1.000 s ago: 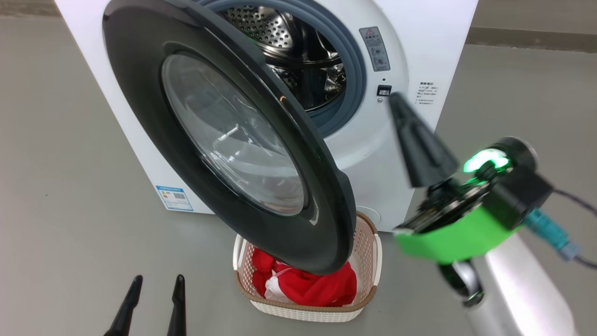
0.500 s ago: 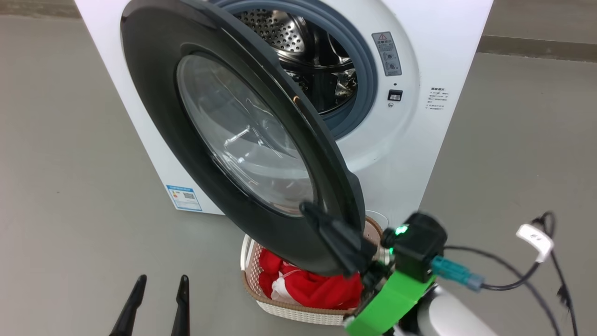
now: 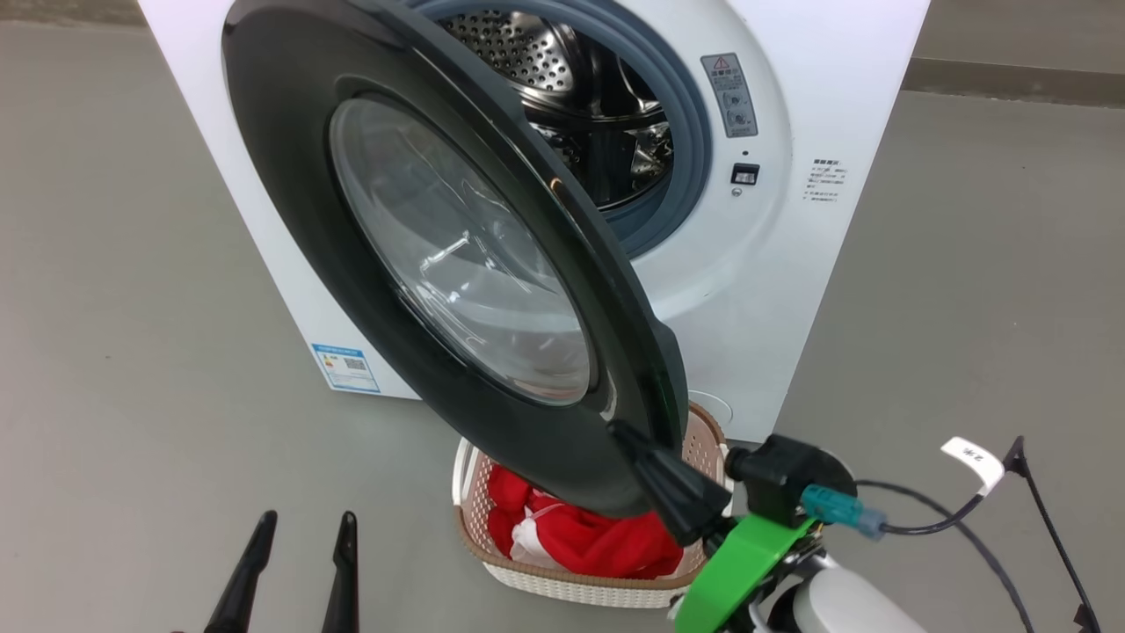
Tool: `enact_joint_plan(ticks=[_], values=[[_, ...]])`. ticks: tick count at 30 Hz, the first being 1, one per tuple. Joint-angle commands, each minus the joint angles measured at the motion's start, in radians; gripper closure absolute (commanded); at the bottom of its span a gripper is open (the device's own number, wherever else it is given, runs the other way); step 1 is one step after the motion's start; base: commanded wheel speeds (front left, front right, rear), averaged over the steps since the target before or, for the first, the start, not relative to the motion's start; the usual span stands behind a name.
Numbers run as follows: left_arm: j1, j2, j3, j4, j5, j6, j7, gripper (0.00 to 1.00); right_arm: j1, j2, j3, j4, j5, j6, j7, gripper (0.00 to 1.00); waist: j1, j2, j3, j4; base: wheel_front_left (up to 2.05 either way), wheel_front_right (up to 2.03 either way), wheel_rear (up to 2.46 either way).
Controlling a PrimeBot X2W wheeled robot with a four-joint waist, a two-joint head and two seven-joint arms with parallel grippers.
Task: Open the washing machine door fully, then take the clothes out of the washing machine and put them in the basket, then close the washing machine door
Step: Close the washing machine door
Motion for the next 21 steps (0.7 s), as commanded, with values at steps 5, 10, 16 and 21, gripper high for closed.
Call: enact_joint_plan(ticks=[5, 10, 16, 21], values=[[-0.052, 0.013, 0.026, -0.023, -0.001, 0.008, -0.011, 0.0, -0.068, 0.01, -0.001, 0.024, 0.023, 0.0, -0.033, 1.0, 0.0, 0.0, 0.006, 0.002, 0.0, 0.0, 0.0], [-0.057, 0.014, 0.024, -0.021, -0.002, 0.01, -0.015, 0.0, -0.095, 0.01, -0.003, 0.061, 0.028, 0.0, -0.046, 1.0, 0.0, 0.0, 0.014, 0.003, 0.0, 0.0, 0.0], [-0.069, 0.009, 0.017, -0.019, -0.002, 0.013, -0.025, 0.0, -0.144, 0.01, -0.02, 0.107, 0.031, 0.0, -0.056, 1.0, 0.0, 0.0, 0.035, 0.003, 0.0, 0.0, 0.0], [-0.087, 0.003, 0.008, -0.019, 0.001, 0.015, -0.036, 0.0, -0.206, 0.01, -0.05, 0.149, 0.036, 0.0, -0.066, 1.0, 0.0, 0.0, 0.065, 0.003, 0.0, 0.0, 0.0]])
